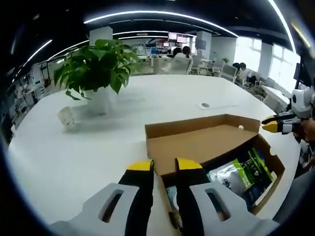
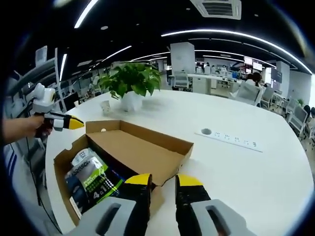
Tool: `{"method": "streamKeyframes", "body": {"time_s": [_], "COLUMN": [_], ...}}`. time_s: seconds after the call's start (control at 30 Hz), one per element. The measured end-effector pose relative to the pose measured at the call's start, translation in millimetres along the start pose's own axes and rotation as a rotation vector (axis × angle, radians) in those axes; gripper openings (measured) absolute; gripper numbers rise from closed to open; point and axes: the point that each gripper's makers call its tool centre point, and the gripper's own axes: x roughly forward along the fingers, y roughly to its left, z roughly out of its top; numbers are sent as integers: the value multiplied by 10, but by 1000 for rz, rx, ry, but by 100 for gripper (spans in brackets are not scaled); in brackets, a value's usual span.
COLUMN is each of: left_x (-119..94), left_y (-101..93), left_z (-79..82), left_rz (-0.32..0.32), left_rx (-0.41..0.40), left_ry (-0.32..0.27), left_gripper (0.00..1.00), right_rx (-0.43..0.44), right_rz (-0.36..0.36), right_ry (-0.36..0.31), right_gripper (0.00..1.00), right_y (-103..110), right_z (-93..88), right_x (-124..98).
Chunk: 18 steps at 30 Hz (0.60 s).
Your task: Operate the shoe box by opening the lid, removing the specified soft item, and placing it in the target area until the item is outside and the box remains undamaged.
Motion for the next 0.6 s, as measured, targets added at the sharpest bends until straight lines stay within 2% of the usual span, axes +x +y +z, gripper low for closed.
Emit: {"method": "streamKeyframes", "body": {"time_s": [0.27,0.57,0.6], "left_x": [-113,-208,-224], "left_y": [-220,-412,-440], "left_z": [-102,-290,-320], "left_rz": [-41,-81,-87], "left_rx": [10,7,3], "left_ry": [16,60,67], "left_gripper": [16,17,17], "right_rx": [-12,-45,-41], "right_rz": [30,70,80], "right_ry": [-14,7,25], "right_gripper": [16,19,19], "right_y": [175,345,371], "right_z": [-39,-164,-191], "right_x": [-82,-47,-32]}}
